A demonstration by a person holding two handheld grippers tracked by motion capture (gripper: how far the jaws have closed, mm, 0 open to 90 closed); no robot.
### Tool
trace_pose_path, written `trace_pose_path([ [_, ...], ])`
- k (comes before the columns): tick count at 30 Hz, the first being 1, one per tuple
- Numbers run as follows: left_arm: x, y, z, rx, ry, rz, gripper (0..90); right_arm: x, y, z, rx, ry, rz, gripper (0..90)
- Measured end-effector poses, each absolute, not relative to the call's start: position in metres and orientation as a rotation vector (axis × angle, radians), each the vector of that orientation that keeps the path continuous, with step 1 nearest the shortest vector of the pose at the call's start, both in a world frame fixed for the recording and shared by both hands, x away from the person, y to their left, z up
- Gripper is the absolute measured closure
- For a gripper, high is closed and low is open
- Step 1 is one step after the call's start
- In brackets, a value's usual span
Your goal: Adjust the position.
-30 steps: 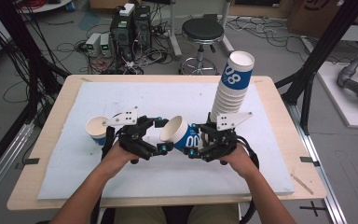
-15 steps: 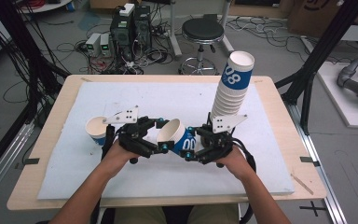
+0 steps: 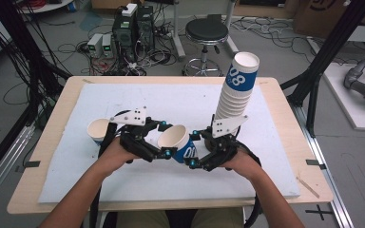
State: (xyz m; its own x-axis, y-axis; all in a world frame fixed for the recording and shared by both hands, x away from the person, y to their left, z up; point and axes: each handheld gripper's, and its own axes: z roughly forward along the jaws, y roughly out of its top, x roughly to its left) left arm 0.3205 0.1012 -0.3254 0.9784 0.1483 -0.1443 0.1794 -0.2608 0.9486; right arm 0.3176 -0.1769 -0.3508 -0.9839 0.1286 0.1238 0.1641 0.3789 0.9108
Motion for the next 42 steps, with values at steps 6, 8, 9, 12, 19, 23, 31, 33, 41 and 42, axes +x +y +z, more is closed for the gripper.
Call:
trace_pose_path([
  [6, 0.320, 0.093, -0.320, 1.951, 0.203, -0.016, 19.3, 0.318, -0.167, -0.346, -0.252, -2.656, -1.598, 19.2],
  [8, 0.320, 0.091, -0.319, 1.968, 0.189, -0.023, 19.3, 0.320, -0.164, -0.346, -0.223, -2.666, -1.554, 19.2],
  [9, 0.319, 0.090, -0.319, 1.976, 0.182, -0.023, 19.3, 0.321, -0.163, -0.347, -0.221, -2.664, -1.550, 19.2],
  [12, 0.319, 0.088, -0.318, 2.003, 0.155, -0.022, 19.3, 0.321, -0.159, -0.349, -0.233, -2.652, -1.527, 19.2],
  [19, 0.319, 0.086, -0.316, 2.029, 0.137, -0.022, 19.3, 0.322, -0.157, -0.351, -0.220, -2.628, -1.526, 20.9],
  [23, 0.319, 0.087, -0.316, 2.031, 0.144, -0.024, 19.3, 0.322, -0.156, -0.352, -0.209, -2.609, -1.527, 26.2],
  [31, 0.319, 0.088, -0.321, 1.979, 0.212, -0.028, 16.3, 0.322, -0.158, -0.355, -0.232, -2.592, -1.582, 26.1],
  [33, 0.320, 0.092, -0.321, 1.964, 0.229, -0.021, 14.7, 0.323, -0.160, -0.355, -0.245, -2.593, -1.585, 26.1],
  [41, 0.317, 0.120, -0.321, 1.815, 0.300, 0.004, 14.7, 0.323, -0.170, -0.357, -0.314, -2.592, -1.641, 26.1],
  [42, 0.316, 0.125, -0.323, 1.796, 0.317, 0.008, 14.7, 0.323, -0.172, -0.357, -0.321, -2.591, -1.646, 26.1],
])
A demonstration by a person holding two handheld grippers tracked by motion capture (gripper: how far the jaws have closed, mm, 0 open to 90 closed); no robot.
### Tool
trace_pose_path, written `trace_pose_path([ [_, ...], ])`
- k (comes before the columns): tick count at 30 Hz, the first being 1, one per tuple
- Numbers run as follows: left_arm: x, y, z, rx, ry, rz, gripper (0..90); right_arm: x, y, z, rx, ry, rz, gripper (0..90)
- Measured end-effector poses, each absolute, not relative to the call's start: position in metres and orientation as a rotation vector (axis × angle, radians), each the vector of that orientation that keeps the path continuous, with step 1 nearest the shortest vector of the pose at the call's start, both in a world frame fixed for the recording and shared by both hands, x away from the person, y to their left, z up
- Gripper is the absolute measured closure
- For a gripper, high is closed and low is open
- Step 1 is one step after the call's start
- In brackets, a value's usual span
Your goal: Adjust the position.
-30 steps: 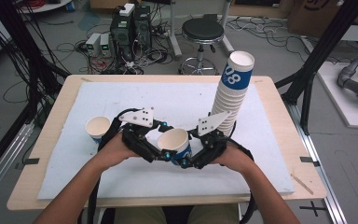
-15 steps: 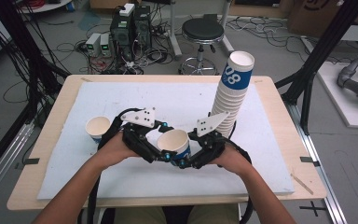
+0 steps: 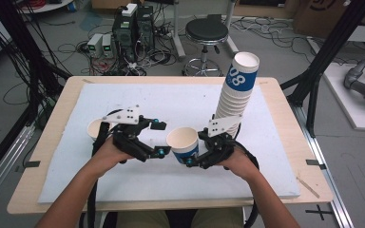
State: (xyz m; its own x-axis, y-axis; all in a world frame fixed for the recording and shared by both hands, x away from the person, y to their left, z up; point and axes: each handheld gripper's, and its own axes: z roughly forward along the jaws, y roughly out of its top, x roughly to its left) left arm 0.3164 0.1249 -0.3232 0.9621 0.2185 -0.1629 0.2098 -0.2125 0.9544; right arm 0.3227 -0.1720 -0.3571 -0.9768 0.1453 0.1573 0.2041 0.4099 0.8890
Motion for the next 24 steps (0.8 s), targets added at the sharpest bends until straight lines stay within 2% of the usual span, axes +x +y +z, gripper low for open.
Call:
trace_pose_path([
  [4, 0.315, 0.142, -0.335, 1.734, 0.391, 0.040, 14.6, 0.321, -0.179, -0.358, -0.348, -2.593, -1.692, 26.1],
  [11, 0.313, 0.160, -0.358, 1.719, 0.499, 0.098, 14.6, 0.320, -0.191, -0.356, -0.385, -2.603, -1.745, 26.1],
  [15, 0.311, 0.167, -0.363, 1.722, 0.540, 0.207, 14.8, 0.318, -0.196, -0.353, -0.402, -2.620, -1.766, 26.1],
  [24, 0.309, 0.180, -0.363, 1.672, 0.583, 0.289, 14.8, 0.314, -0.207, -0.346, -0.458, -2.690, -1.786, 26.0],
])
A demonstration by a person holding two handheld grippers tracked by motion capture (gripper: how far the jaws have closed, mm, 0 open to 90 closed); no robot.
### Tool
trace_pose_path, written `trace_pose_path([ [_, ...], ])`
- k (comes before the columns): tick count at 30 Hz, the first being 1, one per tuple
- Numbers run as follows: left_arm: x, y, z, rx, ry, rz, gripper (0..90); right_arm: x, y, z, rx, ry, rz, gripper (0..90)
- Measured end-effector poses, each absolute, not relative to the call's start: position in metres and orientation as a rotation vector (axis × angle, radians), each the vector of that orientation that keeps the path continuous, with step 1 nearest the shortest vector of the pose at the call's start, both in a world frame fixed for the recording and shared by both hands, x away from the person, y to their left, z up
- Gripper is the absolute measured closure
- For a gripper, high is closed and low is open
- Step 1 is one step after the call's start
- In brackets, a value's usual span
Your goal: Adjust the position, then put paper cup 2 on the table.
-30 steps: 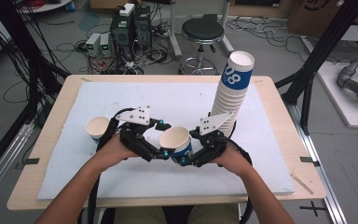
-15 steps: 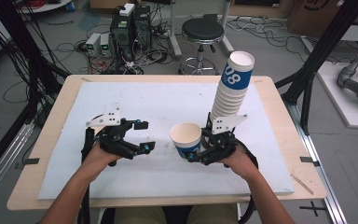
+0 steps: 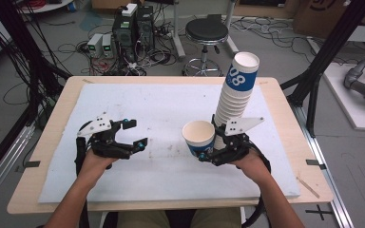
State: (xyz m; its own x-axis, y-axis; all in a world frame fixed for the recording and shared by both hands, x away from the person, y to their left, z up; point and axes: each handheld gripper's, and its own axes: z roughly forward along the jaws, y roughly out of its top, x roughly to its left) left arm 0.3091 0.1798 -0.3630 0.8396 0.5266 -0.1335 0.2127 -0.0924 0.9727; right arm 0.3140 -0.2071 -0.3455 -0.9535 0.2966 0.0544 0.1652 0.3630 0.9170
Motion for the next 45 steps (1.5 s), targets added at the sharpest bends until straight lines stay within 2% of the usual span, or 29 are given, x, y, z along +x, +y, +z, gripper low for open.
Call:
trace_pose_path([
  [22, 0.294, 0.206, -0.381, 1.648, 0.616, 0.317, 14.8, 0.314, -0.191, -0.346, 0.489, 2.399, 1.649, 25.7],
  [37, 0.285, 0.213, -0.395, 1.648, 0.635, 0.352, 15.0, 0.348, -0.137, -0.367, 0.631, 2.308, 1.633, 25.5],
  [45, 0.285, 0.214, -0.399, 1.663, 0.632, 0.354, 15.0, 0.374, -0.116, -0.390, 0.770, 2.250, 1.584, 25.5],
])
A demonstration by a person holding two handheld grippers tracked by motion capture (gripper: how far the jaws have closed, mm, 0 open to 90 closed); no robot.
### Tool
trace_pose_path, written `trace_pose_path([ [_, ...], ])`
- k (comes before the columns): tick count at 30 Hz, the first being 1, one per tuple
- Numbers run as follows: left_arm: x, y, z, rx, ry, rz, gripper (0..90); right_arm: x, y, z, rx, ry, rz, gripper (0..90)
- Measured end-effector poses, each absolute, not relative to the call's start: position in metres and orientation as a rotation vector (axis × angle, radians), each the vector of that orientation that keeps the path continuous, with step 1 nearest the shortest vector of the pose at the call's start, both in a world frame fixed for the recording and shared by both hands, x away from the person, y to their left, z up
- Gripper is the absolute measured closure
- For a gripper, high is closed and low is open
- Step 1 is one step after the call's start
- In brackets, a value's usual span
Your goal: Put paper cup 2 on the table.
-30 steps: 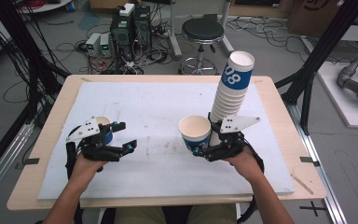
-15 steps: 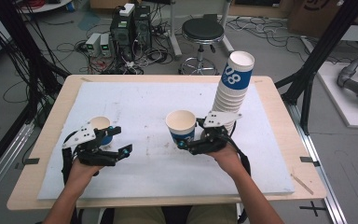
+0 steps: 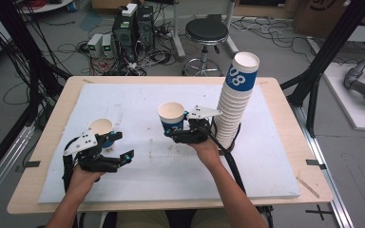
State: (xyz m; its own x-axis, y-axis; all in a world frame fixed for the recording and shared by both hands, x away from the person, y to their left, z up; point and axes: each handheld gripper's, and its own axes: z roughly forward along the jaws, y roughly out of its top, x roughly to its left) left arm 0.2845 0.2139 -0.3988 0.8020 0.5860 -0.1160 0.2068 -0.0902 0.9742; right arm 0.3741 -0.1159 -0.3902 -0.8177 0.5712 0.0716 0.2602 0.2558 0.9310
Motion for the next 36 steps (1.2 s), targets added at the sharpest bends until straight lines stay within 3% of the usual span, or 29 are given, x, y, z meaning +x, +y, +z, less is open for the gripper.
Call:
trace_pose_path([
  [11, 0.285, 0.214, -0.402, 1.668, 0.635, 0.344, 15.1, 0.396, -0.098, -0.425, 0.954, 2.220, 1.499, 25.1],
  [24, 0.286, 0.216, -0.404, 1.665, 0.650, 0.339, 15.1, 0.396, -0.089, -0.446, 0.950, 2.283, 1.358, 24.2],
  [36, 0.286, 0.216, -0.405, 1.673, 0.655, 0.333, 15.1, 0.393, -0.095, -0.441, 0.925, 2.346, 1.298, 23.6],
])
